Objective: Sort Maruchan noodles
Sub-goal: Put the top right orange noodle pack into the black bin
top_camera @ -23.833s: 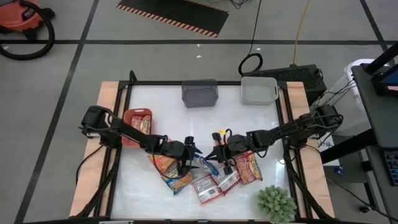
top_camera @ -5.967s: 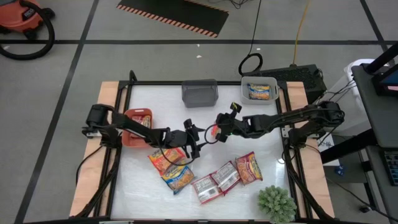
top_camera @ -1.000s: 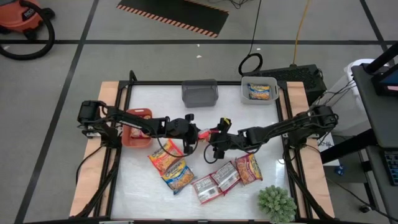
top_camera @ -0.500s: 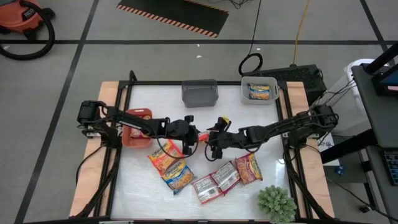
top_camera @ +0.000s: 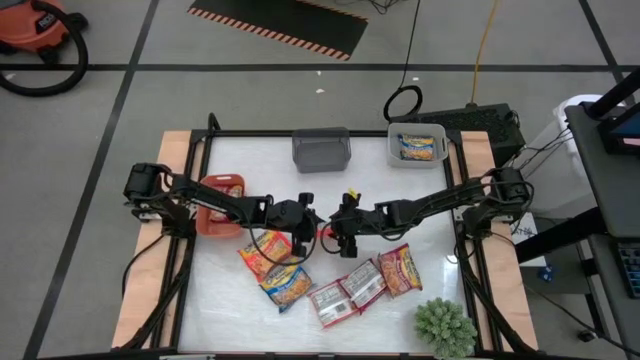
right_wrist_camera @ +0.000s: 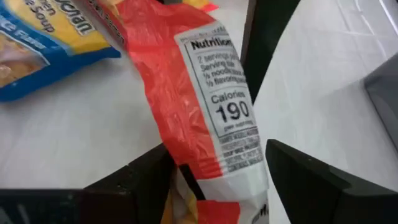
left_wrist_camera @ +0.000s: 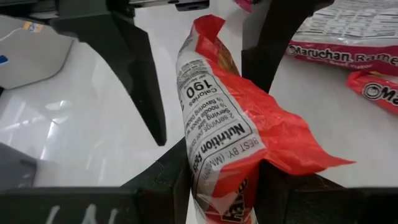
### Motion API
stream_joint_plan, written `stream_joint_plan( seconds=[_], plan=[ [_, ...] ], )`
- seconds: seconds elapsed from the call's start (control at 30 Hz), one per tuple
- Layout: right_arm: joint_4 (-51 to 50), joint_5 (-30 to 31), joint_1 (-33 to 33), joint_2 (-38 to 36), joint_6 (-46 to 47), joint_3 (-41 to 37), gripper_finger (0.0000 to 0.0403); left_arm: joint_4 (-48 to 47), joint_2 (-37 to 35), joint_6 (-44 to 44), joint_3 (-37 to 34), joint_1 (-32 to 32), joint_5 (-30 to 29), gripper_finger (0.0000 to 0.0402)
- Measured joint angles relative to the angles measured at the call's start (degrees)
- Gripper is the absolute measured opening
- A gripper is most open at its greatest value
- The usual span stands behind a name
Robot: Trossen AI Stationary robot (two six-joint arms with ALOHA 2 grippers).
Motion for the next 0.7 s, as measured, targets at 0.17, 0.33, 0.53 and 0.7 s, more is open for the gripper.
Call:
stream_joint_plan(
  seconds=[0.17,0.33,0.53,0.7],
  plan=[
    [-1.70,-0.14,-0.44,-0.41,-1.34,-0.02,0.0202,0.14,0.00,-0.13,0.00,0.04,-0.29,0.0131],
    [-4.54,-0.09,-0.71,-1.15,-1.59,-0.04,0.0147,0.17,0.00,-1.65,0.00,0.04,-2.64,0.0131],
    [-6.14,-0.48,-1.79,-2.42,-2.05,-0.07,0.0107,0.35,-0.02,-3.63,0.01,0.07,-4.30,0.0160],
    [-6.41,0.04,-2.59,-3.19,-3.51,-0.08,0.0115,0.20,-0.07,-7.43,0.02,0.04,-6.92,0.0217]
  ],
)
